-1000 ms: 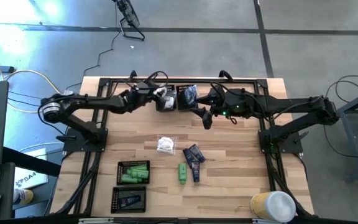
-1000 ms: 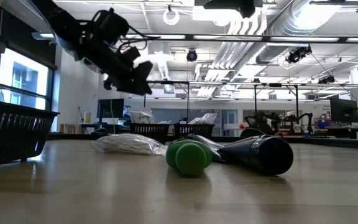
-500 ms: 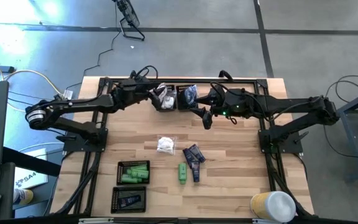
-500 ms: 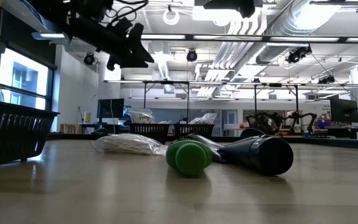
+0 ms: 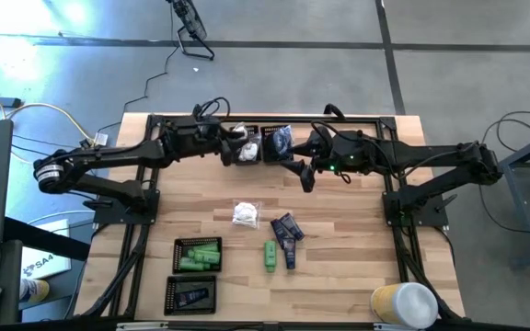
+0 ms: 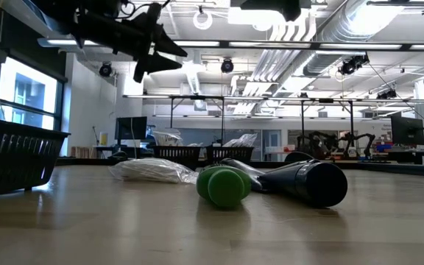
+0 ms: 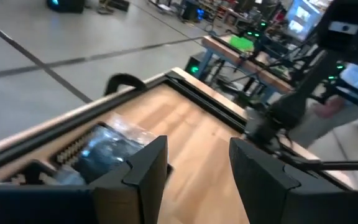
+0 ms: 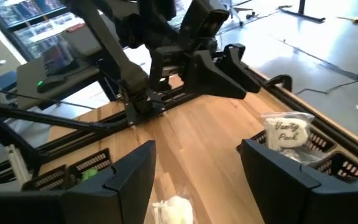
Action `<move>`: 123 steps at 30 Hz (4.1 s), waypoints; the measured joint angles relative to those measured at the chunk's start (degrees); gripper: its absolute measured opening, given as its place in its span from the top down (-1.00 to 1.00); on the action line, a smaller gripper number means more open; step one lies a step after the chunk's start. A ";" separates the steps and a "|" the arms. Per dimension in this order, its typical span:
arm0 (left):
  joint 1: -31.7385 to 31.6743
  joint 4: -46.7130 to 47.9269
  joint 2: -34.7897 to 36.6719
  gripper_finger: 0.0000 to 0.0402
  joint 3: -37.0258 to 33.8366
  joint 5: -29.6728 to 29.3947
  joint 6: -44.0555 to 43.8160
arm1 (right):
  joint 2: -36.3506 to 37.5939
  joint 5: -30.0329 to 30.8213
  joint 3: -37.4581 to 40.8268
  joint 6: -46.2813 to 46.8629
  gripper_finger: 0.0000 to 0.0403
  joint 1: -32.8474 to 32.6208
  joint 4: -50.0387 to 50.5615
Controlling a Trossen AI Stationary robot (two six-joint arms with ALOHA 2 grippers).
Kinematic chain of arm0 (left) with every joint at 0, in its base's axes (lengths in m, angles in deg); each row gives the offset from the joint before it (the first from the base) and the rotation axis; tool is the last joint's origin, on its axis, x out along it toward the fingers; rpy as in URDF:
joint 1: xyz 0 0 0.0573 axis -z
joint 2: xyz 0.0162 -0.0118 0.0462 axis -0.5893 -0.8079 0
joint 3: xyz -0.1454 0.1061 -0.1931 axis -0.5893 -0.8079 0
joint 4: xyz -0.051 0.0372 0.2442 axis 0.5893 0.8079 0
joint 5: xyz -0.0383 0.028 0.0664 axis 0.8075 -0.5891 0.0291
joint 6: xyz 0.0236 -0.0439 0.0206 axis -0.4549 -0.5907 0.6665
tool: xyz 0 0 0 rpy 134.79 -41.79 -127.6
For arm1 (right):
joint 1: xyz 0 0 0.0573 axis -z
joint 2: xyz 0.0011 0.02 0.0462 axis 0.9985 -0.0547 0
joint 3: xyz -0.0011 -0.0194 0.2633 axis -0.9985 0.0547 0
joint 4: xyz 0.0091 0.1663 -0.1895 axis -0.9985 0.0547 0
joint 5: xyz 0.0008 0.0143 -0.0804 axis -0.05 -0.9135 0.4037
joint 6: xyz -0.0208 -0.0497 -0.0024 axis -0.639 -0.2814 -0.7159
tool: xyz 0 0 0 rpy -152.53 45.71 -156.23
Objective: Pick & Place Travel size toiletries
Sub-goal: Put the white cotton pack into the top middle basket
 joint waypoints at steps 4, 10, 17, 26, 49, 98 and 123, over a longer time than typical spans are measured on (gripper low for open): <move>4.10 -0.12 0.00 0.15 0.00 -0.75 -0.32 | 0.00 -1.48 0.00 0.11 -0.13 0.00 0.00; 10.90 1.46 0.00 0.15 0.00 -5.49 -0.42 | 0.00 -3.01 0.00 0.28 -0.10 0.00 0.01; 17.29 5.17 0.00 0.15 0.00 -10.83 -0.99 | -0.62 -8.42 0.02 -0.01 0.08 -0.02 0.80; 23.19 6.01 0.00 0.15 -0.02 -13.06 -1.06 | -3.11 -9.26 0.01 -0.68 0.30 0.00 1.50; 34.68 16.92 0.00 0.15 -0.02 -17.47 -9.72 | -11.67 -17.55 0.11 -3.34 0.54 1.43 -1.54; 36.74 37.15 -8.14 0.15 -0.07 -20.03 -1.71 | -19.50 -17.59 0.00 6.34 0.54 0.70 7.67; 10.96 34.53 -10.01 0.16 -1.51 12.03 -12.15 | -19.45 -17.69 0.00 4.46 0.54 0.70 7.67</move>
